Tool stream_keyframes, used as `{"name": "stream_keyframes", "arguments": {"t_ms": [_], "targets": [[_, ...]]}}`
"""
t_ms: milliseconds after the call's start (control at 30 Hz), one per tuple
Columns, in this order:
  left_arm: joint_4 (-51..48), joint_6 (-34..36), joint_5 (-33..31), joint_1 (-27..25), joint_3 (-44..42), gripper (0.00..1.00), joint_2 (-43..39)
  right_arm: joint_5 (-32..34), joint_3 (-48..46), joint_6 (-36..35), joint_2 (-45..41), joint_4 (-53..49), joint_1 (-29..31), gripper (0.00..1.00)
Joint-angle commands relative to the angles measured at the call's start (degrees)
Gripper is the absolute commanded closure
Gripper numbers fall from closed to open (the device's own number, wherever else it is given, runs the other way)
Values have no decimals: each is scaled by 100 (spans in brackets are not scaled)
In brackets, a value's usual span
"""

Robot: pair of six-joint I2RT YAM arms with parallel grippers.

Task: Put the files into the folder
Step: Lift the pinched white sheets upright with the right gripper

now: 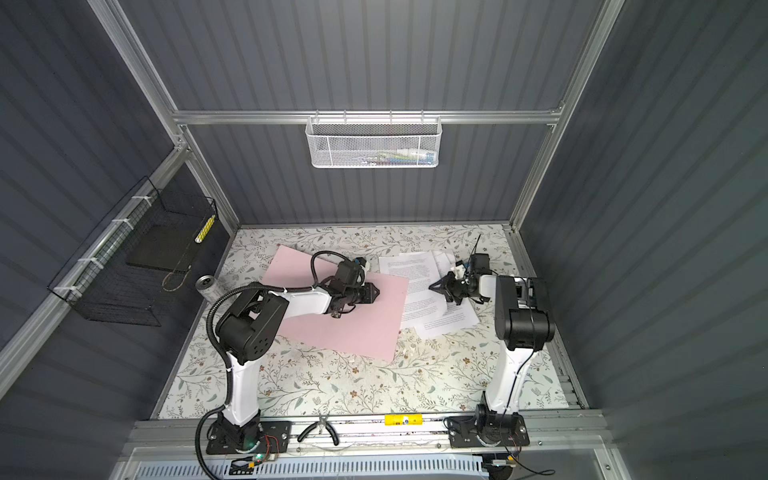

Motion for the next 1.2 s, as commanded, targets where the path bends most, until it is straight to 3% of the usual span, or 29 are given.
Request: {"name": "stream_keyframes", "arguments": {"t_ms": [0, 233, 367, 467, 667, 933, 1167], "targets": [[-259, 51, -3, 52, 134, 72, 34, -110, 199, -48, 70, -28, 4, 79], [-349, 82, -56, 84, 90, 72, -110, -101, 273, -84, 52, -55, 3, 83], [-358, 66, -65, 98, 71, 72, -97, -154, 267, -64, 71, -29, 4, 89], [-371, 65, -82, 92, 73, 72, -132, -131, 229, -41, 14, 17, 4, 100], [-553, 198, -174, 92, 215, 66, -231, 152, 330, -146, -297, -292, 8, 100], [-995, 326, -418, 123, 538, 52, -659, 960, 908, -239, -1349, -1138, 222, 100], [-1295, 446, -877, 169, 155, 44, -1679, 1791, 1386, -158, -2431, -1642, 505, 100]]}}
